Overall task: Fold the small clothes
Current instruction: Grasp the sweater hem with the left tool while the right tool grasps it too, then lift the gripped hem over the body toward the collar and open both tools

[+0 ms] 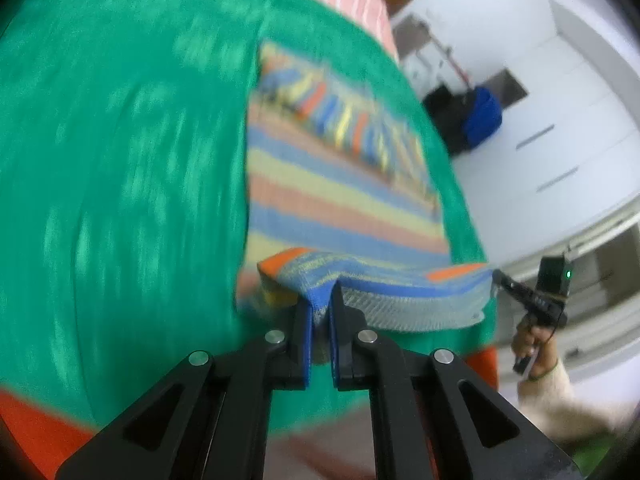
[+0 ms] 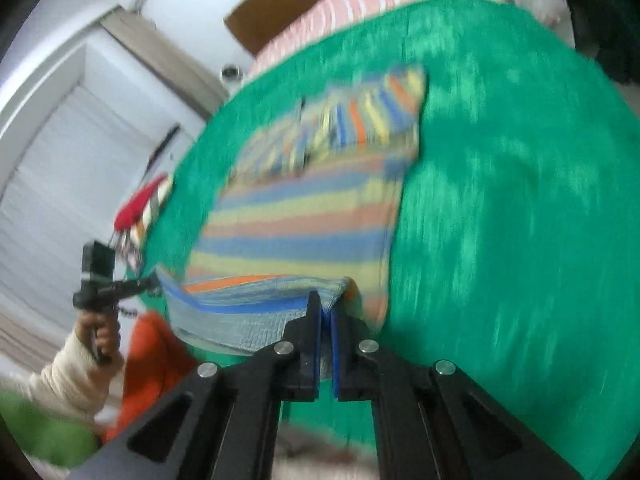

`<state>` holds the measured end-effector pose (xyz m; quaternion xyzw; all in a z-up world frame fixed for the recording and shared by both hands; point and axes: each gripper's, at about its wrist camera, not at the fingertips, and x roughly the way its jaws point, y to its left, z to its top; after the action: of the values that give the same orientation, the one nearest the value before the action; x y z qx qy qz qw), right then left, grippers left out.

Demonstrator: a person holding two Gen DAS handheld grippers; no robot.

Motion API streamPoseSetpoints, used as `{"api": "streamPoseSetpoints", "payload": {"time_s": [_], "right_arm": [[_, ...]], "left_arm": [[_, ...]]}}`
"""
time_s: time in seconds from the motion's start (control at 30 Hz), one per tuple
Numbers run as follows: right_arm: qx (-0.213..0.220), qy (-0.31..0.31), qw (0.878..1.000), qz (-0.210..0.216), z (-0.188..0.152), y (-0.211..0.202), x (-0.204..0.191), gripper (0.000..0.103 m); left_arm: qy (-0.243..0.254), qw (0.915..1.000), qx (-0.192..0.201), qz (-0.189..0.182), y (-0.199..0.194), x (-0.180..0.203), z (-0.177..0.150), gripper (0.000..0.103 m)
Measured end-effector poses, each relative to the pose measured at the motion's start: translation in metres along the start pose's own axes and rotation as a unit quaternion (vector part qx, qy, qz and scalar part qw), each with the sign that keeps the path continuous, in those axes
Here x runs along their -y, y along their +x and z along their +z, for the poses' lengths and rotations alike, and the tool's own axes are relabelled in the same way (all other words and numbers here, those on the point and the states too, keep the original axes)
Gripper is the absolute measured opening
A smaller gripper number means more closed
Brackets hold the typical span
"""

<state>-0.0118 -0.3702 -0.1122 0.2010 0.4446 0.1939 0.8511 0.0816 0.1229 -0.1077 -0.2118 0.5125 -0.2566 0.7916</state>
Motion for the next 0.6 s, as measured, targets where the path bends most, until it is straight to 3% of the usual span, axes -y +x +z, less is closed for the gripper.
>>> {"api": "streamPoseSetpoints", "payload": {"time_s": [0.17, 0.27, 0.43, 0.47, 0.5, 0.53, 0.57, 0.6], "right_arm": [[0.05, -0.015, 0.998, -0.02, 0.089, 0.035, 0.01, 0.004], [0.064, -0.007, 0.997, -0.029, 0.147, 0.067, 0.027, 0.004], [0.075, 0.035, 0.995, -0.049, 0.216, 0.119, 0.069, 0.004], [0.077, 0.051, 0.995, -0.045, 0.226, 0.133, 0.081, 0.004], [0.078, 0.067, 0.994, -0.042, 0.232, 0.144, 0.09, 0.005], [0.079, 0.093, 0.992, -0.045, 0.235, 0.155, 0.102, 0.009], [0.083, 0.112, 0.988, -0.063, 0.235, 0.159, 0.111, 0.027], [0.091, 0.126, 0.984, -0.084, 0.233, 0.159, 0.117, 0.036]], "left_arm": [[0.022, 0.9981, 0.054, 0.017, 0.032, 0.001, 0.101, 0.005], [0.012, 0.9969, 0.072, 0.03, 0.063, -0.005, 0.164, 0.005], [0.016, 0.9934, 0.081, 0.079, 0.127, -0.009, 0.231, 0.008], [0.006, 0.9917, 0.078, 0.101, 0.143, -0.017, 0.24, 0.016], [-0.012, 0.99, 0.075, 0.118, 0.149, -0.025, 0.241, 0.034], [-0.041, 0.9877, 0.069, 0.134, 0.157, -0.037, 0.244, 0.044], [-0.061, 0.9862, 0.075, 0.135, 0.156, -0.044, 0.242, 0.052], [-0.073, 0.9859, 0.089, 0.121, 0.148, -0.05, 0.237, 0.053]]}}
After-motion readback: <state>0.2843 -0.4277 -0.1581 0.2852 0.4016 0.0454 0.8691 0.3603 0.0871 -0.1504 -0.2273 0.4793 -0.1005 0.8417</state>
